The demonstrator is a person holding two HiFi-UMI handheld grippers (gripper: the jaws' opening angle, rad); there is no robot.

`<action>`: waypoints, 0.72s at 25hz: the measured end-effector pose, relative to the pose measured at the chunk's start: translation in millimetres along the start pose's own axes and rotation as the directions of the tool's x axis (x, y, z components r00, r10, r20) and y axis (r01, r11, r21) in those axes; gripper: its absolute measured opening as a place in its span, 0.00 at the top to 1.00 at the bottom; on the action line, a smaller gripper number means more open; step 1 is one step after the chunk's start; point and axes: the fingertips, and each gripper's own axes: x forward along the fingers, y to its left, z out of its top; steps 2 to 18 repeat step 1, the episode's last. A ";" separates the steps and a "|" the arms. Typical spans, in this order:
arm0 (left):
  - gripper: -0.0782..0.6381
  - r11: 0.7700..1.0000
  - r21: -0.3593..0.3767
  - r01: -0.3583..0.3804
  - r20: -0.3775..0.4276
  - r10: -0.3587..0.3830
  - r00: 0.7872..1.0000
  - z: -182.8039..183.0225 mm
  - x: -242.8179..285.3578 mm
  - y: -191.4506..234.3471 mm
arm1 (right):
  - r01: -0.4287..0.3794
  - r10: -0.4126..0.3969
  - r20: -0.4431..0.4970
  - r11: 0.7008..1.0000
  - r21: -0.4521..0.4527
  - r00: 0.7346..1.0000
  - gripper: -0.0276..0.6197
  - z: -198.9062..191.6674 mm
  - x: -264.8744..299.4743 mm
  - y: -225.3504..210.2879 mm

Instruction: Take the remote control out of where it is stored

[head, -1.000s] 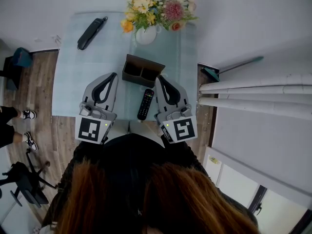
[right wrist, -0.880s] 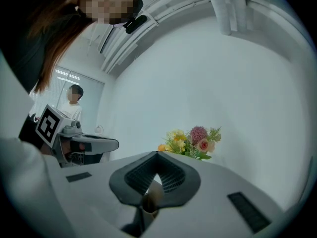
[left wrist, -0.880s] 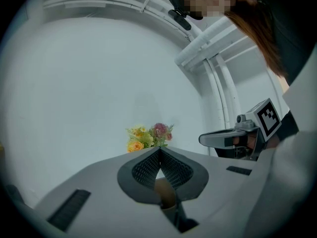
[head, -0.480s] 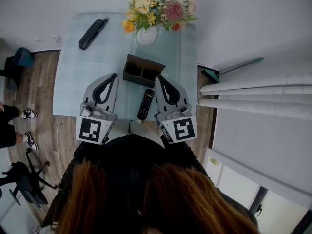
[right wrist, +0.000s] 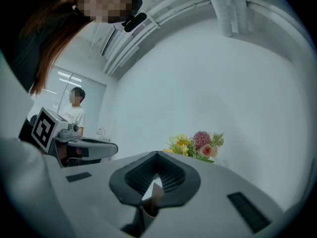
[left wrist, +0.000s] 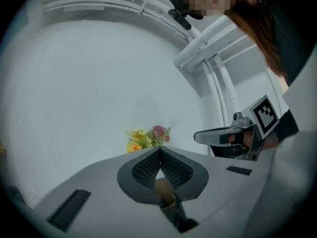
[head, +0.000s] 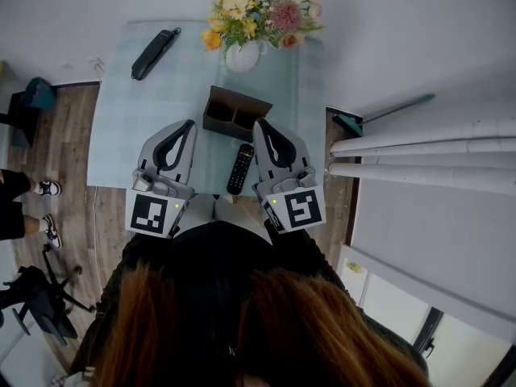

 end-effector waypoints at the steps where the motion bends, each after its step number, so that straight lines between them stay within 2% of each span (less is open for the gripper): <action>1: 0.88 1.000 0.001 0.001 0.000 -0.001 1.000 0.3 -0.5 -0.8 | -0.001 0.001 0.002 1.000 -0.001 1.000 0.94 1.0 0.2 0.1; 18: 0.88 1.000 0.001 0.001 0.000 -0.001 1.000 0.3 -0.5 -0.8 | -0.001 0.001 0.002 1.000 -0.001 1.000 0.94 1.0 0.2 0.1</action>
